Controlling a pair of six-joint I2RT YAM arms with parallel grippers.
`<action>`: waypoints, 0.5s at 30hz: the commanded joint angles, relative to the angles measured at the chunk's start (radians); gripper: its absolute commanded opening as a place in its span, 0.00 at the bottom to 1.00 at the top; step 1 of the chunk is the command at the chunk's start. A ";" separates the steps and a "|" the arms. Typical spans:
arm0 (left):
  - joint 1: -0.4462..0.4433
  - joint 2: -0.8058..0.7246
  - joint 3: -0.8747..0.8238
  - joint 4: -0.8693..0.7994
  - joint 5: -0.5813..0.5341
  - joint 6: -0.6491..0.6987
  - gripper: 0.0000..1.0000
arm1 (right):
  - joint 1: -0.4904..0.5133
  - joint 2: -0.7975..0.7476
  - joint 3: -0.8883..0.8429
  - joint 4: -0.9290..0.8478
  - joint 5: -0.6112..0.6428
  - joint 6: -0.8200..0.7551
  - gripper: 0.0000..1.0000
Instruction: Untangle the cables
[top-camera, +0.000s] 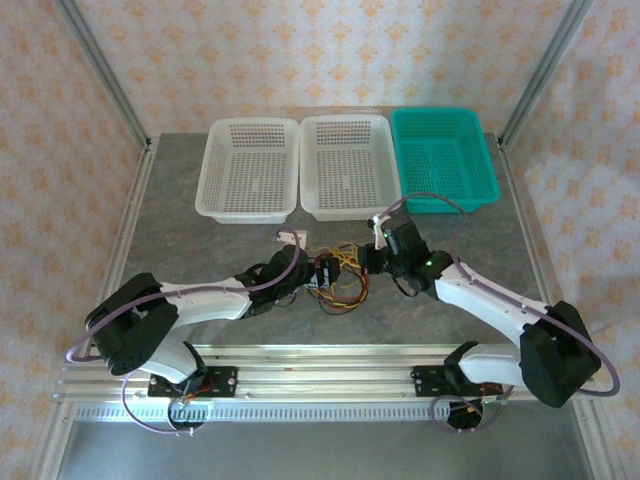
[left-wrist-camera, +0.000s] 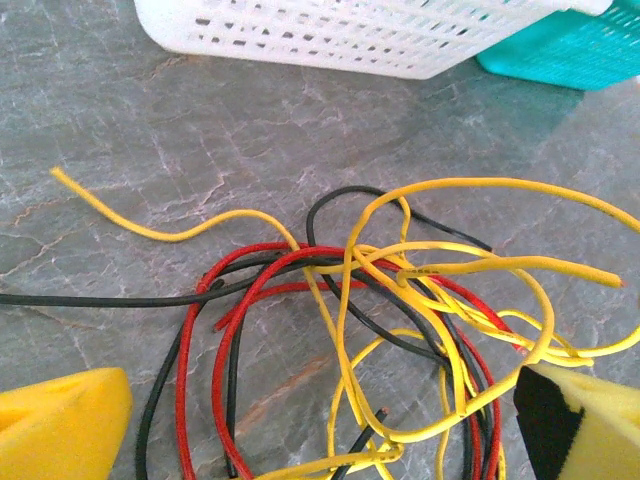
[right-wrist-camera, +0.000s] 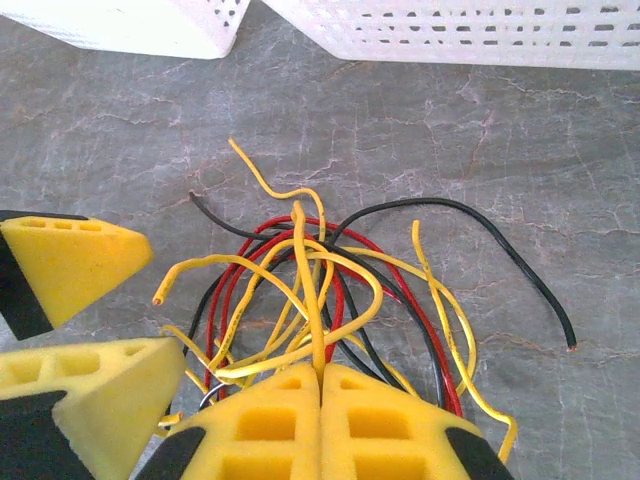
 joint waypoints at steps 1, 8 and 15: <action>0.002 -0.075 -0.044 0.093 -0.004 0.001 1.00 | 0.004 -0.031 0.037 -0.020 0.027 -0.021 0.00; 0.035 -0.169 -0.065 0.087 0.006 0.055 0.98 | 0.003 -0.064 0.050 -0.022 0.011 -0.052 0.00; 0.133 -0.182 -0.066 0.088 0.142 0.114 0.88 | 0.005 -0.041 0.052 0.049 -0.083 -0.108 0.00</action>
